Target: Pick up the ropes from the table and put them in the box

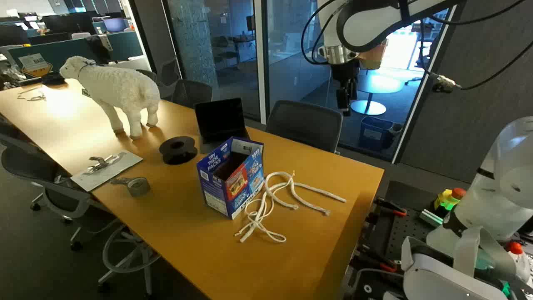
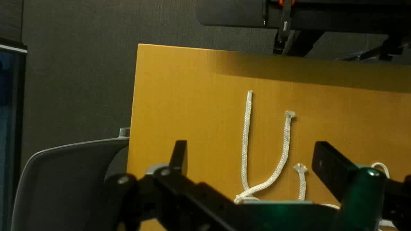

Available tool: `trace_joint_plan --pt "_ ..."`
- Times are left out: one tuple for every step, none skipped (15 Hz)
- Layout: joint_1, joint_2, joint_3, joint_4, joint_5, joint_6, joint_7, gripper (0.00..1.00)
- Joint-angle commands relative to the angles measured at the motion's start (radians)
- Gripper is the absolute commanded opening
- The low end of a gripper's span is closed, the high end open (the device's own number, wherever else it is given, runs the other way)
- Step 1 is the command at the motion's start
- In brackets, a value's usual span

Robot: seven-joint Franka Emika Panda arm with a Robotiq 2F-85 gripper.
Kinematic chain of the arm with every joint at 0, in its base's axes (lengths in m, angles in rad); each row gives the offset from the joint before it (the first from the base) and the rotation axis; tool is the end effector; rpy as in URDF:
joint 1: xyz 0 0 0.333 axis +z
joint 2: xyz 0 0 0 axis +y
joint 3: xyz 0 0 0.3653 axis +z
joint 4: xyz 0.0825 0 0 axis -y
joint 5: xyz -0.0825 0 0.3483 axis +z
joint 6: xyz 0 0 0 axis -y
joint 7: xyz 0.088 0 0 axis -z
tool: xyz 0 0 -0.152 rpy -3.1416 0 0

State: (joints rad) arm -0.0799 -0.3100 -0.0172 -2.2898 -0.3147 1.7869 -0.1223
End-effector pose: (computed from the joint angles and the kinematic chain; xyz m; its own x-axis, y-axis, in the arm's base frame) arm 0.3736 -0.0772 0.4828 0.9681 0.0905 -0.2336 0.1502 -0.9559 0.2524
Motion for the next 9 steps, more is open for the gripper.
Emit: trace_joint_plan --pt "0.014 0.0 -0.012 0.004 -0.003 -0.003 0.003 1.0" --pt "0.014 0.0 -0.012 0.007 -0.003 -0.003 0.003 1.0" --pt "0.014 0.0 -0.012 0.007 -0.003 -0.003 0.003 1.0" --pt "0.014 0.0 -0.012 0.007 -0.003 -0.003 0.003 1.0" --pt "0.014 0.0 -0.012 0.007 -0.003 -0.003 0.003 1.0" --pt "0.014 0.0 -0.012 0.007 -0.003 -0.003 0.003 1.0" --pt "0.014 0.0 -0.012 0.007 -0.003 -0.003 0.003 1.0" --pt "0.015 0.001 -0.01 0.001 0.013 0.03 0.036 1.0" --pt "0.019 -0.002 -0.013 -0.007 0.031 0.059 0.04 1.0"
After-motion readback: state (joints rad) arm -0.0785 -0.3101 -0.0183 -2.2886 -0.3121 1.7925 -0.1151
